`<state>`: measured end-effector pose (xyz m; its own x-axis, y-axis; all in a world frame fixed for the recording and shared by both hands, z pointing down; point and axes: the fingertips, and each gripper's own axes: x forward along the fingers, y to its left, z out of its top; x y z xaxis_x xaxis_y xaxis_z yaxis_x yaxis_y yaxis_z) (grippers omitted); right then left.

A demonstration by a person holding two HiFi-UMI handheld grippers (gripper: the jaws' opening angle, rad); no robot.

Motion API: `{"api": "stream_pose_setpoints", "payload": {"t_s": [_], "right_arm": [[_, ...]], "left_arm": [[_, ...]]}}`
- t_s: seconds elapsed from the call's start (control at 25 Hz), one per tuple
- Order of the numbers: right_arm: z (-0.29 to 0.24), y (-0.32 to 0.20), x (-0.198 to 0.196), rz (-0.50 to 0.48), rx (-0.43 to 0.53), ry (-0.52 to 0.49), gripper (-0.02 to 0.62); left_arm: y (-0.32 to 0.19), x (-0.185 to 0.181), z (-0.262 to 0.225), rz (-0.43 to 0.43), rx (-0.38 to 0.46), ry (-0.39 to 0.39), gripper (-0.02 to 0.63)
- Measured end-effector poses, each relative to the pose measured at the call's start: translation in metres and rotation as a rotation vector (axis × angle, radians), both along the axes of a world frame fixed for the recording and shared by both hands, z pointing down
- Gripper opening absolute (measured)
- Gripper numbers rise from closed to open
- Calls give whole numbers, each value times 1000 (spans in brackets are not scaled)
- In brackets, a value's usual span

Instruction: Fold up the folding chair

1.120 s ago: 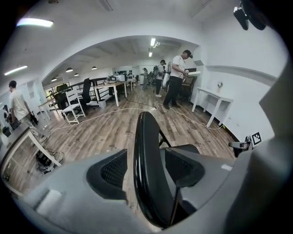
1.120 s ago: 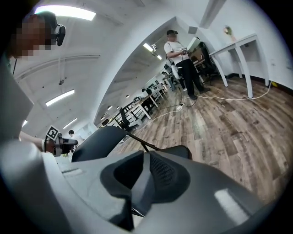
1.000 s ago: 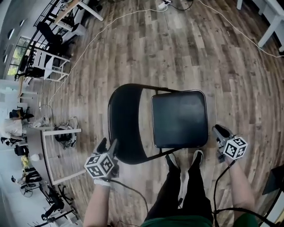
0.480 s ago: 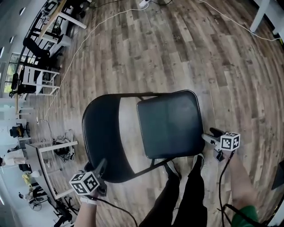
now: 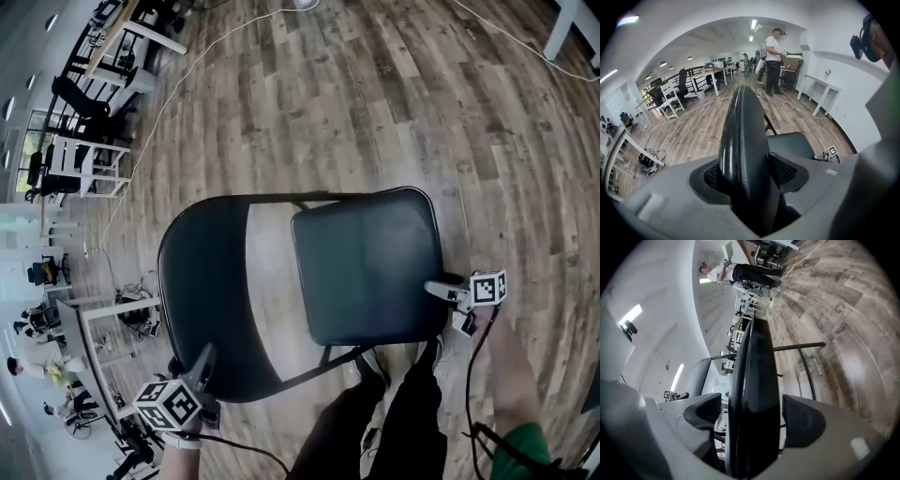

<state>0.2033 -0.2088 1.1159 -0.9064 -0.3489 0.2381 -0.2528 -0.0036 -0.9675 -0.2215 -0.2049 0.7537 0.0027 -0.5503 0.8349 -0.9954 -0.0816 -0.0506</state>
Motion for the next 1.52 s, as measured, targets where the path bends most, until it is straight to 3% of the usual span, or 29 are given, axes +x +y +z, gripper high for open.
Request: {"api": "stream_pose_setpoints", "payload": {"t_s": [0.12,0.2,0.28,0.4,0.52,0.64,0.88,1.24,1.52], "right_arm": [[0,6,-19,-20,-17,-66,397],[3,3,-22,-23,7,-41,383],[13,8,-17,-15,-31,14,313],[18,16,-10,-12,-74,97,307],[-3,17,-33,30,-112,-3,305],[-13,21,-39,8,-99,125,305],[-72,14,-80,-25,-9,192,296],[-162,15,-131,-29,-37,259,256],[-214,15,-173,-21,-44,305,236]], "left_arm": [[-1,0,3,5,12,19,255],[-2,0,4,1,16,33,249],[-1,-1,4,-7,16,46,244],[-1,-2,1,-14,20,71,233],[-1,-10,-8,-25,38,85,222],[-2,-20,-20,-33,51,87,212],[0,-24,-55,-32,61,74,199],[2,-24,-113,-28,68,29,187],[3,-32,-143,-15,79,61,171]]}}
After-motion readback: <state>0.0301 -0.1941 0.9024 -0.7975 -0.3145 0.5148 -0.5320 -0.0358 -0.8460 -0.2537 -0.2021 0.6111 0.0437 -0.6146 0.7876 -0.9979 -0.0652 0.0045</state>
